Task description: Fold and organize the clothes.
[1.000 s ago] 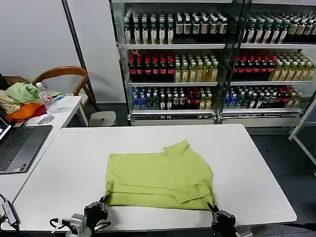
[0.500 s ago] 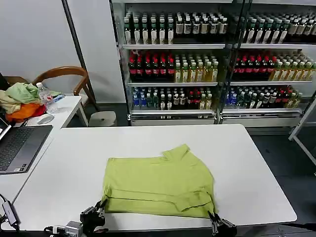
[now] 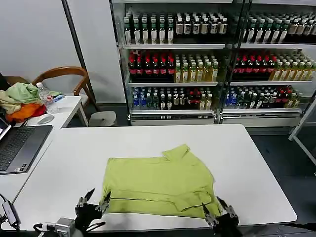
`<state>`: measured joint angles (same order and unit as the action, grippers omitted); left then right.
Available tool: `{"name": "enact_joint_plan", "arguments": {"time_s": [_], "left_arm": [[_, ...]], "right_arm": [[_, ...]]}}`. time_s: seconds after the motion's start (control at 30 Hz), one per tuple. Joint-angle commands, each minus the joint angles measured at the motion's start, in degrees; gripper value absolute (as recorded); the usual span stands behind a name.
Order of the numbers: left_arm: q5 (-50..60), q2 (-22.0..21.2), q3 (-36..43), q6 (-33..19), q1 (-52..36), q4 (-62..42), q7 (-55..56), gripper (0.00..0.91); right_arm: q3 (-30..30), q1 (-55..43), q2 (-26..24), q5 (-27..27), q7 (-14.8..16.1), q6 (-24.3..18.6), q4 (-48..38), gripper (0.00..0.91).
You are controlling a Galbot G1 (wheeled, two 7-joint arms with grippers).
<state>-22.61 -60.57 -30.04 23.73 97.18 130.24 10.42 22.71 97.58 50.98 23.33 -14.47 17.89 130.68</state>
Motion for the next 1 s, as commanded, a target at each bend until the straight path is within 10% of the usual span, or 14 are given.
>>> {"name": "enact_joint_plan", "arguments": {"time_s": [0.03, 0.47, 1.0], "left_arm": [[-4.21, 0.80, 2.20, 0.63, -13.40, -4.20, -2.77, 0.907], [-8.99, 3.02, 7.81, 1.61, -29.59, -21.40, -4.72, 0.907], [-8.37, 3.11, 13.49, 0.40, -39.70, -38.38, -7.74, 0.907]], "right_arm": [[-2.40, -21.48, -0.28, 11.59, 0.01, 8.81, -6.05, 0.907], [-19.45, -52.73, 12.17, 12.78, -3.38, 13.03, -31.35, 0.907], [-24.23, -63.42, 21.30, 12.76, 0.20, 12.22, -52.91, 0.907]]}}
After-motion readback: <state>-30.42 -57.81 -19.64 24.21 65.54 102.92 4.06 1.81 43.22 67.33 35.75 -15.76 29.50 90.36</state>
